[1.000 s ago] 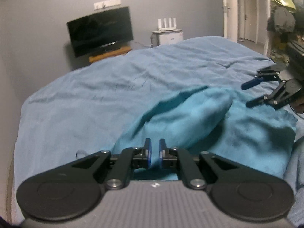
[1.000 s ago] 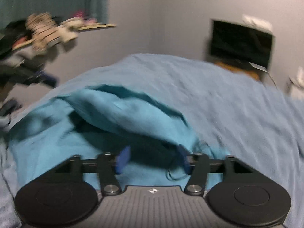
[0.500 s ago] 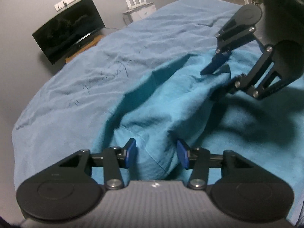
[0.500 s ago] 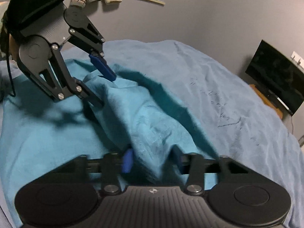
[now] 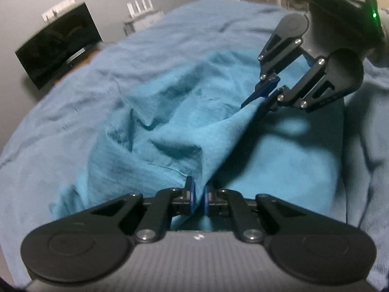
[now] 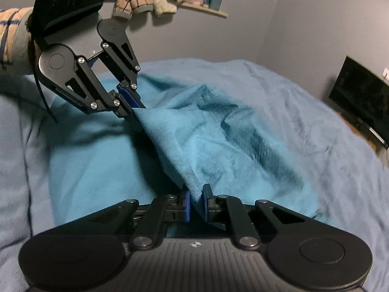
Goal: Fold large clothes
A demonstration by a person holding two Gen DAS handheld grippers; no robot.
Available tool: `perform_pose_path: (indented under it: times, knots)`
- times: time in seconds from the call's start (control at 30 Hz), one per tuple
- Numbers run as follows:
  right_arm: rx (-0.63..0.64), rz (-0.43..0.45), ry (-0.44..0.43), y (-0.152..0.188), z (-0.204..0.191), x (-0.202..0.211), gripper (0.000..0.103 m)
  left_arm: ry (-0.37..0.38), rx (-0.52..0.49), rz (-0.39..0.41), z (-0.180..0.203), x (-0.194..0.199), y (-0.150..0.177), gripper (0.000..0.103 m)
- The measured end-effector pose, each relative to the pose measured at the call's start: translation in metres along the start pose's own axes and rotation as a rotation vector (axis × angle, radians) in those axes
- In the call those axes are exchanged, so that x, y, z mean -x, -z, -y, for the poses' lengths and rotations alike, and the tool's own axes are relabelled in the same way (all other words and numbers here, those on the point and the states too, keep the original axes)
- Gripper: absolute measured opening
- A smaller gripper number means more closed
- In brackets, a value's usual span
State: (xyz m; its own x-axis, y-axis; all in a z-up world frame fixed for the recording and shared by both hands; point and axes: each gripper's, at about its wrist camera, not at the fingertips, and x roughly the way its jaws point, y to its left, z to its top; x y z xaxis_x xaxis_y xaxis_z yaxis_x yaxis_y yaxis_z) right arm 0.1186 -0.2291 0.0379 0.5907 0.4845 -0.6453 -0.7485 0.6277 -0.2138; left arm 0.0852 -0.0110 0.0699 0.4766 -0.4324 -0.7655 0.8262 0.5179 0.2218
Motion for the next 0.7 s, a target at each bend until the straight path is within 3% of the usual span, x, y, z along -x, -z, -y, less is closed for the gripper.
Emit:
perform_pose_path:
  times: [0.27, 0.37, 0.43, 0.53, 0.7]
  knots:
    - [-0.022, -0.031, 0.002, 0.034, -0.018, -0.022, 0.012, 0.044, 0.086, -0.044, 0.005, -0.022, 0.030, 0.002]
    - [-0.003, -0.039, 0.015, 0.033, -0.018, -0.028, 0.017, 0.046, 0.096, -0.040, 0.003, -0.024, 0.029, 0.003]
    - [0.001, -0.030, 0.027, 0.026, -0.018, -0.022, 0.022, 0.047, 0.105, -0.021, 0.000, -0.015, 0.026, 0.004]
    - [-0.013, 0.006, 0.009, 0.022, -0.023, -0.001, 0.041, 0.037, 0.105, 0.022, -0.009, 0.008, 0.017, 0.005]
    - [-0.123, 0.130, -0.057, 0.001, 0.004, 0.042, 0.048, 0.097, 0.120, 0.142, -0.036, 0.058, -0.010, 0.009]
